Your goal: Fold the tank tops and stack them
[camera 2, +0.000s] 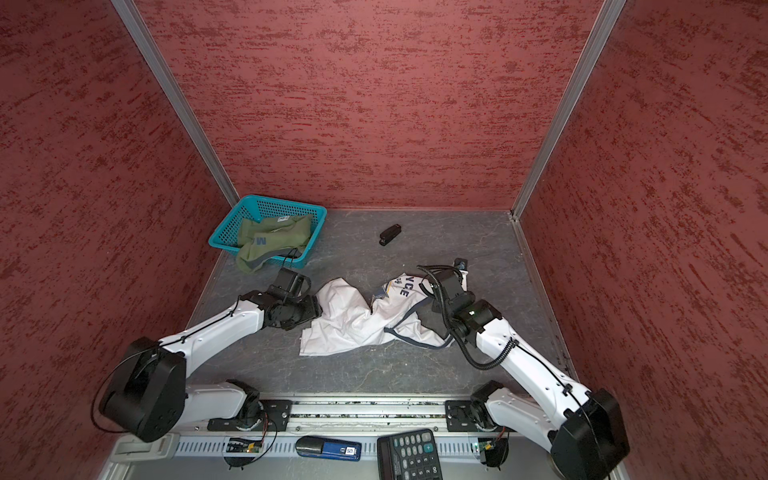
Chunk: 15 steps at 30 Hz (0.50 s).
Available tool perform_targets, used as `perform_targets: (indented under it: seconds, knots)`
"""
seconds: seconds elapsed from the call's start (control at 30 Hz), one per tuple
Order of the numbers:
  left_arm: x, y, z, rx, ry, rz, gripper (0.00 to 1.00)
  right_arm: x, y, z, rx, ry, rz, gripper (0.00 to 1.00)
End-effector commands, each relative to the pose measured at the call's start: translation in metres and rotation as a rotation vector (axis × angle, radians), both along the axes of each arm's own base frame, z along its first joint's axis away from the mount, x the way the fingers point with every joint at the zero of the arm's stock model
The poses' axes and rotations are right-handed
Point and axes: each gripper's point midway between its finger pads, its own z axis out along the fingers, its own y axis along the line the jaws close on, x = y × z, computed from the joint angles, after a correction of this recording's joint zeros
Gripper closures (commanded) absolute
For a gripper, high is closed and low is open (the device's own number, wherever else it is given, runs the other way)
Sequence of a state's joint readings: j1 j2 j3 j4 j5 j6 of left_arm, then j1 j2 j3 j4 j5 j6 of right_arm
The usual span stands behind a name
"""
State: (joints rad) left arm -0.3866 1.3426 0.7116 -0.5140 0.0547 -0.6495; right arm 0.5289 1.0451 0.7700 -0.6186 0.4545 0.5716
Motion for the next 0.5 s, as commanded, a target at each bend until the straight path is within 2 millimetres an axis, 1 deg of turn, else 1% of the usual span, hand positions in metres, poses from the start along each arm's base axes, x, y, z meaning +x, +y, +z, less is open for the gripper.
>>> perform_targets:
  seconds: [0.0, 0.07, 0.13, 0.2, 0.23, 0.27, 0.3, 0.4, 0.47]
  knots:
    - [0.021, -0.007, -0.001, -0.019, -0.03, -0.001, 0.38, -0.002, -0.011, 0.01, 0.007, -0.039, -0.05, 1.0]
    - [0.025, -0.012, -0.004, -0.036, -0.019, -0.009, 0.48, -0.003, -0.013, 0.013, 0.005, -0.046, -0.057, 1.0]
    - [0.027, -0.017, -0.003, -0.045, -0.023, -0.017, 0.59, -0.004, -0.017, 0.016, 0.001, -0.055, -0.071, 1.0]
    - [0.029, -0.016, 0.002, -0.048, -0.035, -0.01, 0.77, -0.004, -0.021, 0.021, -0.004, -0.066, -0.089, 1.0]
    - [0.03, -0.014, 0.008, -0.047, -0.043, -0.004, 0.87, -0.003, -0.024, 0.025, -0.007, -0.075, -0.102, 1.0]
    - [0.034, -0.013, 0.018, -0.049, -0.066, -0.003, 0.94, -0.003, -0.028, 0.031, -0.01, -0.09, -0.114, 1.0]
    - [0.036, -0.012, 0.029, -0.051, -0.09, -0.007, 0.99, -0.002, -0.03, 0.038, -0.011, -0.105, -0.122, 1.0]
    - [0.048, -0.004, 0.092, -0.032, -0.239, -0.012, 1.0, 0.002, -0.042, 0.073, -0.007, -0.183, -0.148, 1.0]
    - [0.054, 0.008, 0.152, -0.013, -0.384, -0.002, 1.0, 0.004, -0.05, 0.105, 0.001, -0.251, -0.163, 1.0]
